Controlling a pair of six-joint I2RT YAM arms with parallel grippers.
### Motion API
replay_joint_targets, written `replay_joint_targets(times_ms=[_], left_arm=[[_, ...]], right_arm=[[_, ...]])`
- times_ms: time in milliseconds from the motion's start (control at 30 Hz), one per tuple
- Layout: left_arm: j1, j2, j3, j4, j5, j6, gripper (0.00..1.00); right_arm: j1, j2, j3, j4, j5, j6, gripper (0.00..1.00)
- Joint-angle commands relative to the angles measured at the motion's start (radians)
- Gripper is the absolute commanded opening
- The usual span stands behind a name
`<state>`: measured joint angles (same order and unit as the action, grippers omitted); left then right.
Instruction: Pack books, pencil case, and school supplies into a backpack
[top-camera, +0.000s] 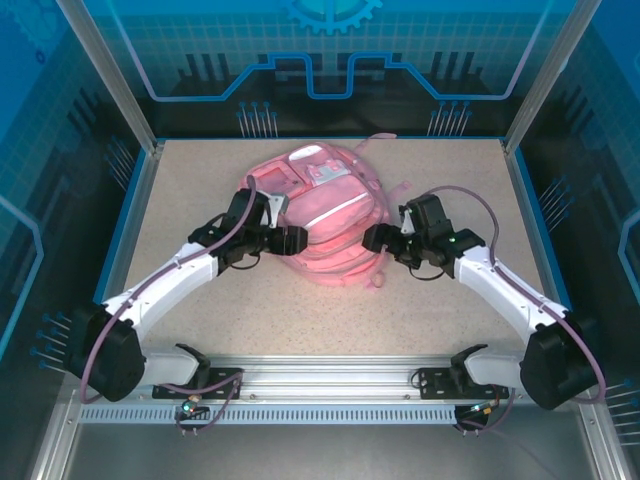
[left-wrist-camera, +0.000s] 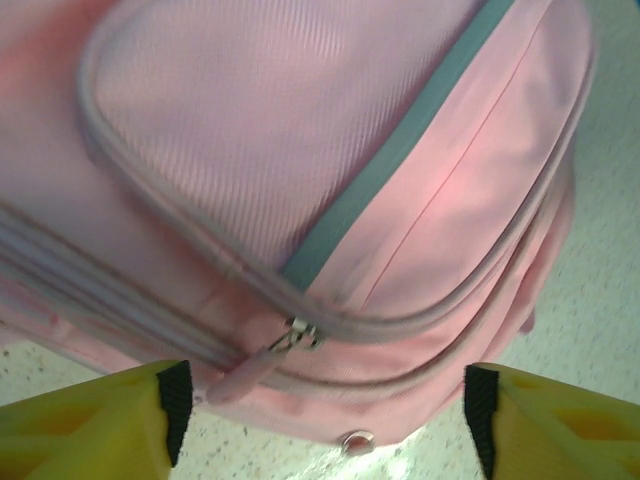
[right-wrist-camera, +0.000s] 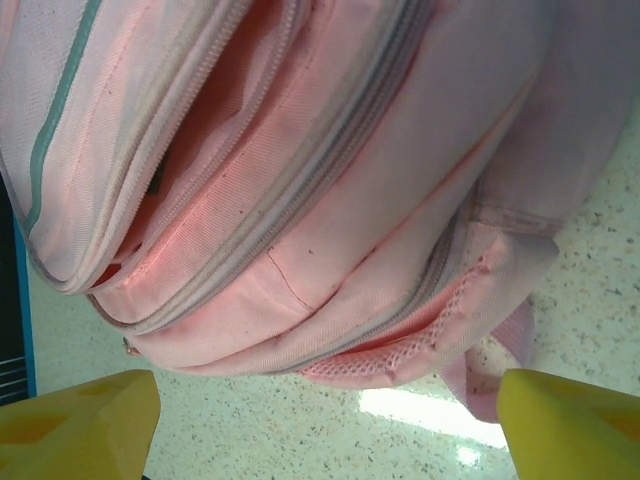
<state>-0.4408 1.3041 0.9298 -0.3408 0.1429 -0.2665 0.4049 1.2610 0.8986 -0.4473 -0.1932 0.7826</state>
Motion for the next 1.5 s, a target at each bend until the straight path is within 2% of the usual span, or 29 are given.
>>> replay_joint_targets(times_ms=[0, 300, 400, 633, 800, 967, 1100, 1233, 1467], left_arm=[[0.023, 0.013, -0.012, 0.063, 0.081, 0.072, 0.70], [0.034, 0.130, 0.055, -0.012, 0.071, 0.232, 0.59], [0.035, 0.156, 0.063, -0.021, 0.053, 0.264, 0.50], [0.033, 0.151, 0.055, -0.009, 0.091, 0.288, 0.32], [0.034, 0.148, 0.047, -0.007, 0.087, 0.296, 0.23], [0.033, 0.150, 0.038, -0.007, 0.055, 0.284, 0.10], [0.032, 0.109, 0.021, -0.001, 0.060, 0.251, 0.00], [0.018, 0.040, -0.015, 0.023, 0.082, 0.188, 0.00], [-0.065, -0.064, -0.120, 0.130, 0.111, 0.041, 0.00]], right_arm=[[0.024, 0.034, 0.043, 0.003, -0.006, -0.048, 0.88], [0.087, 0.092, 0.045, 0.038, -0.019, -0.022, 0.88], [0.108, 0.105, 0.047, 0.045, -0.024, -0.015, 0.88], [0.180, 0.169, 0.042, 0.093, -0.047, 0.015, 0.83], [0.212, 0.208, 0.046, 0.131, -0.056, 0.033, 0.78], [0.234, 0.228, 0.055, 0.144, -0.042, 0.036, 0.74], [0.248, 0.247, 0.060, 0.165, -0.025, 0.037, 0.65], [0.266, 0.278, 0.064, 0.235, -0.004, 0.054, 0.53], [0.313, 0.324, 0.080, 0.376, 0.063, 0.084, 0.45]])
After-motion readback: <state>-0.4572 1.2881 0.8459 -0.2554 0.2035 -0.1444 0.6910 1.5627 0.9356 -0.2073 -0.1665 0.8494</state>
